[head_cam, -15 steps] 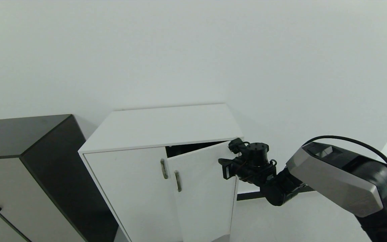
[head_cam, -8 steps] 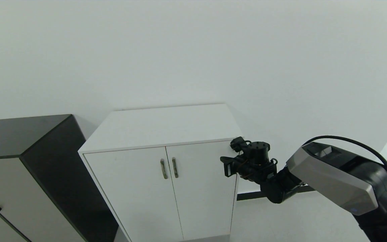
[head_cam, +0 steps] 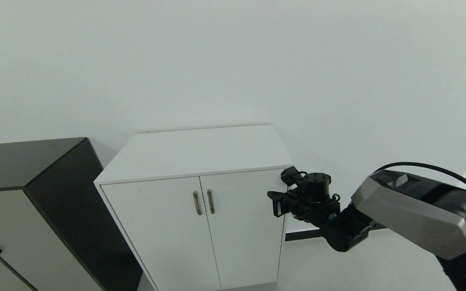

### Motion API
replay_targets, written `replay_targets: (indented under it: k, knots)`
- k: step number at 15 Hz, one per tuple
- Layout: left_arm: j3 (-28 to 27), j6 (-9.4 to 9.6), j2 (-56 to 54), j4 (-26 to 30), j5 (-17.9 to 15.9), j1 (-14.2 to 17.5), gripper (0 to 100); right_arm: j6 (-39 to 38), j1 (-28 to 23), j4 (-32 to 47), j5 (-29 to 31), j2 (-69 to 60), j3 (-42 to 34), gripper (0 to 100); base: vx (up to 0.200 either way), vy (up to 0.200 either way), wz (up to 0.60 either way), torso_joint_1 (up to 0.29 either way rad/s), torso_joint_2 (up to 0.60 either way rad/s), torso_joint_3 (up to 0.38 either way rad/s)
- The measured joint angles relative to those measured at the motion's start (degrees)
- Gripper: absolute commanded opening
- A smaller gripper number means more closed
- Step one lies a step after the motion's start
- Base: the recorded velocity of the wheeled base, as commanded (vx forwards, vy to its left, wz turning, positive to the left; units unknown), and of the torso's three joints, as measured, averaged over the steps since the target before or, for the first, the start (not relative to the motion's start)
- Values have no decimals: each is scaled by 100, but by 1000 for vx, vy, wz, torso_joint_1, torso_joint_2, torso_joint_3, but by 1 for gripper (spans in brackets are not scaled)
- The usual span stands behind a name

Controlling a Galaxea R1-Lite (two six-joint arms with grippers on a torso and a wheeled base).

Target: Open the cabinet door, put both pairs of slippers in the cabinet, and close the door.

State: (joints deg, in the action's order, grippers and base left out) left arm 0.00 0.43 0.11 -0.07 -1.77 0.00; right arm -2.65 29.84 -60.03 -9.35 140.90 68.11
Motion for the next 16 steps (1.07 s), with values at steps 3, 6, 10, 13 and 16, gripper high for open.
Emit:
replay_targets:
  k: [3, 6, 10, 13, 16]
  knots:
    - [0, -18, 0, 0, 0, 0, 0, 0, 119, -827, 519, -896, -1679, 0, 0, 0, 0, 0, 0, 0]
    - [0, -18, 0, -2, 0, 0, 0, 2, 152, -1779, 1113, -2000, -3622, 0, 0, 0, 0, 0, 0, 0]
    - [0, -24, 0, 0, 0, 0, 0, 156, -18, -2466, 1758, -3710, -5912, 0, 0, 0, 0, 0, 0, 0]
    - [0, -24, 0, -2, 0, 0, 0, 311, -339, -1658, 2423, -5148, -6616, 0, 0, 0, 0, 0, 0, 0]
    - [0, -32, 0, -2, 2, 0, 0, 384, -482, 143, 2626, -6852, -6754, 0, 0, 0, 0, 0, 0, 0]
